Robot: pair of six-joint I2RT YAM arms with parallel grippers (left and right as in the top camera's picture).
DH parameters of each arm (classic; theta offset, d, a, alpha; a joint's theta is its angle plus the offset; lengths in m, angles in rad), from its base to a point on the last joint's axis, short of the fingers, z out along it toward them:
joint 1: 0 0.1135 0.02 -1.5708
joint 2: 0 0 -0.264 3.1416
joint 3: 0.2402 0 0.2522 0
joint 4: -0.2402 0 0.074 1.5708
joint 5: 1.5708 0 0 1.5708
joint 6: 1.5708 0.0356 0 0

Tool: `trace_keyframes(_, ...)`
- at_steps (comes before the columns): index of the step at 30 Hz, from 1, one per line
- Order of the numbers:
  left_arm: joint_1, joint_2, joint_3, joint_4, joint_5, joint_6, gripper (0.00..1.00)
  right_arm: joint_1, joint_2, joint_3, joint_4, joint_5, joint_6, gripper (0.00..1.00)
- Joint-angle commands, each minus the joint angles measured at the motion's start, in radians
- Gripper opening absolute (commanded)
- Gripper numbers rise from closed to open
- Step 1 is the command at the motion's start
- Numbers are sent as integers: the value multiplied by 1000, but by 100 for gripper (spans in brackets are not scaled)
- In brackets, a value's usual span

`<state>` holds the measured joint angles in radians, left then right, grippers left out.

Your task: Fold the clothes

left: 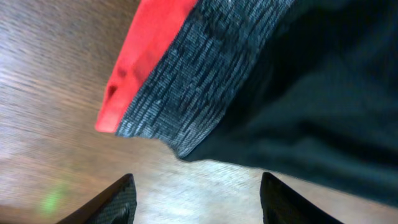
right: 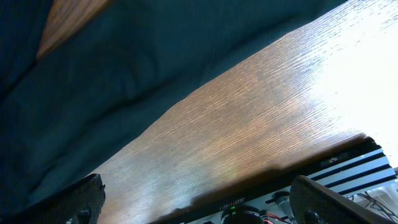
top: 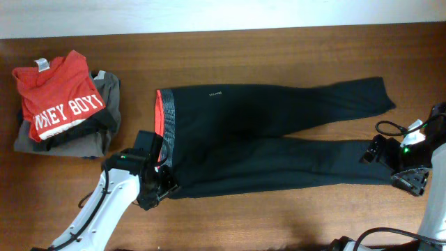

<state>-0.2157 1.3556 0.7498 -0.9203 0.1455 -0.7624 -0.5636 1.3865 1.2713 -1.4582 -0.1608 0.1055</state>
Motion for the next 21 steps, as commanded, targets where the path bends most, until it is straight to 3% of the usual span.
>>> trace_keyframes(1,5,-16,-42,35,-6,-185,57,-6,-9,-5,1,-12,3,99)
trace_keyframes(6,8,-16,-55,57,-57,-279,54,-6,5,-5,2,-12,3,99)
trace_keyframes(21,8,-16,-67,98,-118,-405,54,-6,11,-5,12,-13,3,99)
